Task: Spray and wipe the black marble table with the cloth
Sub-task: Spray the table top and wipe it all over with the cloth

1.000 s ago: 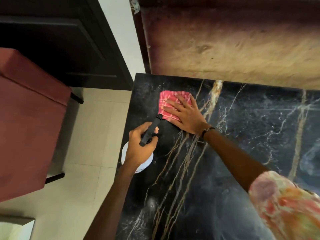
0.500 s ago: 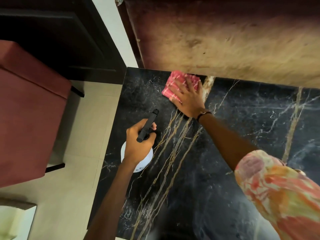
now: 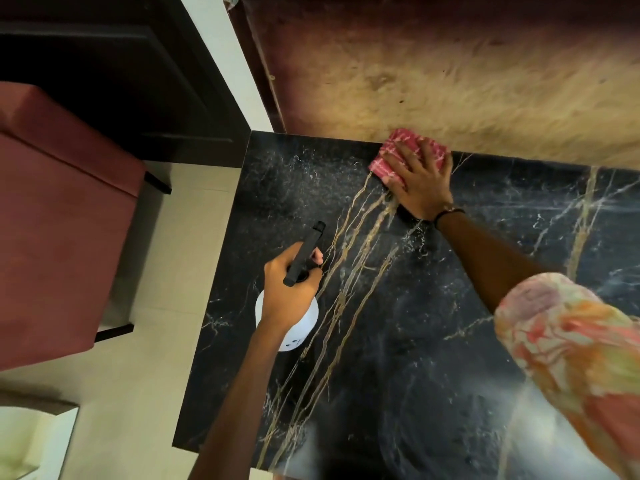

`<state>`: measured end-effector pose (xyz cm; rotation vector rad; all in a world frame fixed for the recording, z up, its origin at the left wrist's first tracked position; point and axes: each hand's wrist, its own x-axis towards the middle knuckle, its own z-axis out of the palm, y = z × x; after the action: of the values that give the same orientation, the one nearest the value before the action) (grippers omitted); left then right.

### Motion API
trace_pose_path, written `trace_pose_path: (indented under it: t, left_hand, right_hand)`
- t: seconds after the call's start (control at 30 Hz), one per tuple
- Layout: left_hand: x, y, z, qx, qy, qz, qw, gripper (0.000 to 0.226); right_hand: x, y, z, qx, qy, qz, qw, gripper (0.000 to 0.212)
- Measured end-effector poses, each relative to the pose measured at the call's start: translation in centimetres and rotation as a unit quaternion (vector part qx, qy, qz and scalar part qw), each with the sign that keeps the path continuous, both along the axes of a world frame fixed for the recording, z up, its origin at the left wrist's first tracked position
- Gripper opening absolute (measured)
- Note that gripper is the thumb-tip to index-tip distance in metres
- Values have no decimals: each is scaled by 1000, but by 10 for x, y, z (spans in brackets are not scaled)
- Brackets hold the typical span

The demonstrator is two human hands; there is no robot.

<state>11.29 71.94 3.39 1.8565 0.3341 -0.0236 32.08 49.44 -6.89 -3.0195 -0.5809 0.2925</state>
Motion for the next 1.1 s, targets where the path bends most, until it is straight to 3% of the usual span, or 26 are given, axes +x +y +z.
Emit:
trace_pose_path:
  t: [0.13,0.3,0.4,0.57,0.73,0.9,1.0,1.1]
  left_hand:
    - [-8,-4,2,-3,12,-1,1000,35]
    - [-19,0,4,-2,29,7,1000,34]
    - [-28,2,3,-6,36,17,999,34]
    - [-45,-1,0,-7,49,19,999,32]
    - [-55,-7,3,-20,59,33,997,35]
    - [-63,-8,7,-27,64,48,996,35]
    - [-68,-5,7,-31,69,59,995,35]
    - [-75,-2,4,-27,69,57,996,34]
  right_hand:
    - [-40,19,-4,3,-17,106,994,59]
    - [-86,-60,-7,-4,-27,205,978,56]
    - [-81,-89,0,-9,-13,142,990,59]
    - [-69,-30,6,10,1,11,1000,66]
    - [-106,26,-2,19,-20,133,991,57]
    - [-145,-27,-7,0,-30,240,970,54]
    - [-135,-65,-4,0,-29,215,976,55]
    - [-117,-48,2,-2,-5,121,993,59]
